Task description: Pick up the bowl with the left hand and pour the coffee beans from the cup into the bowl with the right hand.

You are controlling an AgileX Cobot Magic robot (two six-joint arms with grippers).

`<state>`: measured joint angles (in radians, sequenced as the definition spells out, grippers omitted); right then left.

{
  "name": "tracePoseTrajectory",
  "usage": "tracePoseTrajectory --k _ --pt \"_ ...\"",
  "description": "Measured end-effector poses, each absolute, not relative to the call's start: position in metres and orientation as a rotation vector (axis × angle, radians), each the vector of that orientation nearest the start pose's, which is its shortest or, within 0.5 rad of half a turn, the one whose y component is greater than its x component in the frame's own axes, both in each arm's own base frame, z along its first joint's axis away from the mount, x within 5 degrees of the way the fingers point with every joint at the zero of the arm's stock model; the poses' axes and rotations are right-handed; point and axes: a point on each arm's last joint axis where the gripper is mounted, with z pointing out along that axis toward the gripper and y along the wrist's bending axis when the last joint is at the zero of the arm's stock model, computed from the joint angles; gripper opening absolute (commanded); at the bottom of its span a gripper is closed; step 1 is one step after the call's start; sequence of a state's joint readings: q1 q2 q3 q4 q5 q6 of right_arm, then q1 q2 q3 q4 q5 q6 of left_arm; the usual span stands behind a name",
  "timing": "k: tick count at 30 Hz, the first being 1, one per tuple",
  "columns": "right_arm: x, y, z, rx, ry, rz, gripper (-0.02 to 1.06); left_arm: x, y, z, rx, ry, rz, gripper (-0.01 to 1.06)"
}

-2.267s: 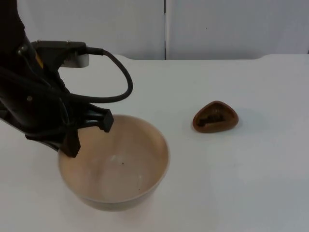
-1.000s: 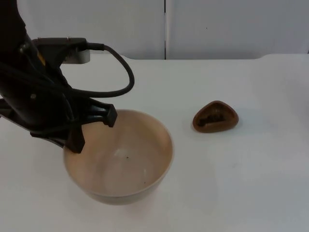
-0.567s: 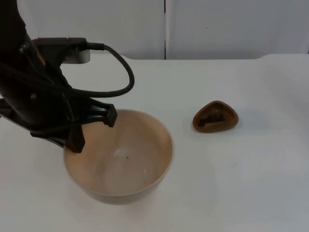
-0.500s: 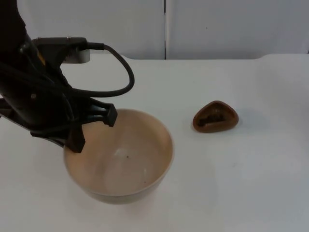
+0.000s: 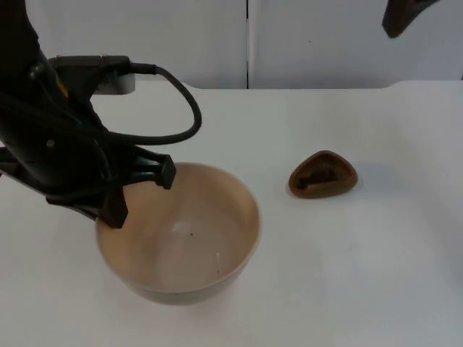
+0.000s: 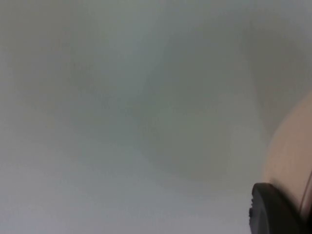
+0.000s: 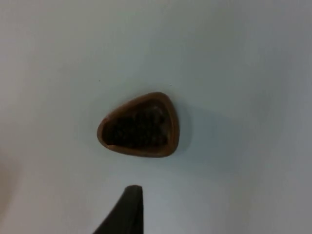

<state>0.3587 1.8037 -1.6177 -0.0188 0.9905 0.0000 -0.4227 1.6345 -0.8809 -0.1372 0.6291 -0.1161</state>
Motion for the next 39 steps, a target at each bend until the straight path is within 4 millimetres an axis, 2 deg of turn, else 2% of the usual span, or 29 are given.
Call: tracePoseTrajectory --k 2,8,19,23,29,39 --pt "0.375 0.139 0.300 -0.478 2.630 0.083 1.04 0.263 -0.127 0.177 0.299 2.877 -0.241 0.00" --pt "0.393 0.142 0.263 -0.452 2.682 0.026 1.04 0.265 -0.127 0.178 0.296 2.863 -0.244 0.00" --pt "0.409 0.152 0.234 -0.421 2.686 0.043 1.04 0.265 -0.127 0.178 0.295 2.858 -0.245 0.00" --pt "0.413 0.166 0.214 -0.467 2.695 0.039 1.04 0.265 -0.127 0.178 0.295 2.856 -0.246 0.00" --pt "0.420 0.171 0.186 -0.494 2.711 0.018 1.01 0.265 -0.127 0.178 0.295 2.856 -0.246 0.00" --pt "0.426 0.174 0.173 -0.497 2.685 0.027 0.97 0.265 -0.127 0.178 0.296 2.856 -0.246 0.00"
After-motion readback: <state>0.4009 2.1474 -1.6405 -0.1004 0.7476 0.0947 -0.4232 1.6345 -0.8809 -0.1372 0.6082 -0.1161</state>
